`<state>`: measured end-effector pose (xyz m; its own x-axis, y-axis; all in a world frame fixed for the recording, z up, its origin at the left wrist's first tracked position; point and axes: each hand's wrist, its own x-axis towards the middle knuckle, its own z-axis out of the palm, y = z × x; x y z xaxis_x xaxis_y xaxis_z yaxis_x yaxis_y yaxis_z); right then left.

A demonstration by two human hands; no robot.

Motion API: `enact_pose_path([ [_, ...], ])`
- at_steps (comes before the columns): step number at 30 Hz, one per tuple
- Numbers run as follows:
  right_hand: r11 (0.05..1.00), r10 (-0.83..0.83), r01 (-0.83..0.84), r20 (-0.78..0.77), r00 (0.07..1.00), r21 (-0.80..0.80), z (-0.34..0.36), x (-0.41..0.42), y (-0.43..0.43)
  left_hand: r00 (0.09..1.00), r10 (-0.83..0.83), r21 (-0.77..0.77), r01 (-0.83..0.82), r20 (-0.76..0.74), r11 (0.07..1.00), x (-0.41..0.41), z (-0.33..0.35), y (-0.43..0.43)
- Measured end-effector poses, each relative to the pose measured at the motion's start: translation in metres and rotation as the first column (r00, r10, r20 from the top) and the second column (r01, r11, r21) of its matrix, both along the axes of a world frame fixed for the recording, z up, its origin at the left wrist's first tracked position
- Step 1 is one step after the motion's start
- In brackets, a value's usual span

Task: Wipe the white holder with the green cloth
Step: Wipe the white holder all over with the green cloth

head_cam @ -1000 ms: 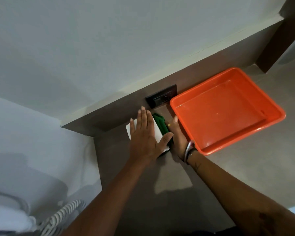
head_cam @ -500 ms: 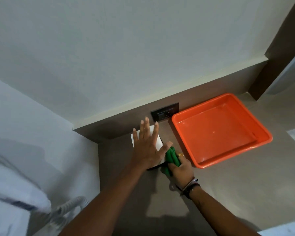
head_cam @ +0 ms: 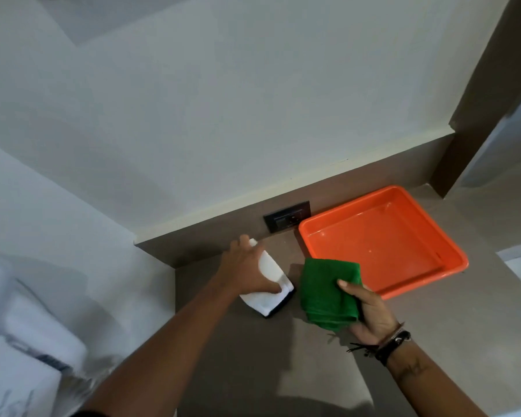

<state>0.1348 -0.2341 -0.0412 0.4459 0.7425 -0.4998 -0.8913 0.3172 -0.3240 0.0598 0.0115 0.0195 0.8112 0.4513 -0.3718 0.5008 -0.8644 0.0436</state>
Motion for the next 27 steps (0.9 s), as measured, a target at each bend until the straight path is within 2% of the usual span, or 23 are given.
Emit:
enact_pose_path([
  [1, 0.999, 0.016, -0.015, 0.025, 1.0, -0.041, 0.002, 0.004, -0.001, 0.969, 0.248, -0.015, -0.248, 0.011, 0.969, 0.0, 0.003, -0.005],
  [2, 0.996, 0.032, -0.026, 0.061, 0.998, -0.089, 0.004, 0.007, -0.002, 0.873, 0.488, -0.042, -0.487, 0.02, 0.873, 0.002, 0.008, -0.01],
  [3, 0.99, 0.048, -0.033, 0.104, 0.993, -0.138, 0.006, 0.01, -0.002, 0.753, 0.657, -0.084, -0.654, 0.018, 0.752, 0.004, 0.013, -0.012],
  [4, 0.984, 0.058, -0.032, 0.142, 0.988, -0.177, 0.008, 0.012, -0.001, 0.661, 0.751, -0.132, -0.744, 0.004, 0.655, 0.007, 0.016, -0.013],
  [5, 0.98, 0.056, -0.022, 0.169, 0.984, -0.198, 0.009, 0.013, 0.001, 0.605, 0.796, -0.165, -0.788, -0.024, 0.594, 0.009, 0.018, -0.015],
  [8, 0.974, 0.017, 0.03, 0.207, 0.978, -0.223, 0.009, 0.012, 0.006, 0.53, 0.835, -0.155, -0.846, -0.15, 0.509, 0.011, 0.015, -0.029],
  [12, 0.91, 0.04, 0.096, 0.316, 0.948, -0.403, 0.003, -0.007, 0.017, 0.529, 0.821, -0.175, -0.848, -0.215, 0.501, 0.01, 0.012, -0.03],
  [13, 0.891, 0.032, 0.123, 0.331, 0.943, -0.437, 0.002, -0.014, 0.021, 0.544, 0.806, -0.183, -0.838, -0.233, 0.513, 0.009, 0.016, -0.025],
  [14, 0.867, 0.011, 0.159, 0.337, 0.941, -0.471, 0.0, -0.022, 0.025, 0.589, 0.773, -0.141, -0.808, -0.235, 0.572, 0.007, 0.018, -0.021],
  [15, 0.837, -0.017, 0.199, 0.34, 0.94, -0.509, -0.001, -0.03, 0.03, 0.674, 0.706, -0.052, -0.73, -0.215, 0.681, 0.004, 0.016, -0.017],
  [17, 0.79, -0.087, 0.294, 0.377, 0.922, -0.539, -0.007, -0.054, 0.042, 0.896, 0.431, 0.075, -0.425, -0.105, 0.902, -0.007, 0.006, -0.017],
  [18, 0.789, -0.12, 0.334, 0.402, 0.908, -0.517, -0.009, -0.067, 0.049, 0.969, 0.245, 0.076, -0.243, -0.017, 0.967, -0.014, -0.001, -0.018],
  [19, 0.79, -0.141, 0.357, 0.42, 0.896, -0.497, -0.012, -0.08, 0.056, 0.997, 0.057, 0.063, -0.06, 0.054, 0.996, -0.021, -0.008, -0.018],
  [21, 0.792, -0.142, 0.371, 0.444, 0.885, -0.486, -0.022, -0.1, 0.074, 0.971, -0.199, 0.036, 0.196, 0.129, 0.98, -0.032, -0.021, -0.019],
  [22, 0.796, -0.139, 0.378, 0.465, 0.874, -0.473, -0.025, -0.109, 0.084, 0.959, -0.239, 0.02, 0.239, 0.154, 0.971, -0.037, -0.026, -0.019],
  [25, 0.791, -0.108, 0.456, 0.64, 0.761, -0.409, -0.029, -0.13, 0.118, 0.937, -0.208, 0.006, 0.216, 0.28, 0.976, -0.044, -0.039, -0.017],
  [27, 0.782, -0.119, 0.502, 0.702, 0.702, -0.369, -0.037, -0.143, 0.135, 0.921, -0.202, 0.016, 0.209, 0.334, 0.978, -0.044, -0.044, -0.018],
])
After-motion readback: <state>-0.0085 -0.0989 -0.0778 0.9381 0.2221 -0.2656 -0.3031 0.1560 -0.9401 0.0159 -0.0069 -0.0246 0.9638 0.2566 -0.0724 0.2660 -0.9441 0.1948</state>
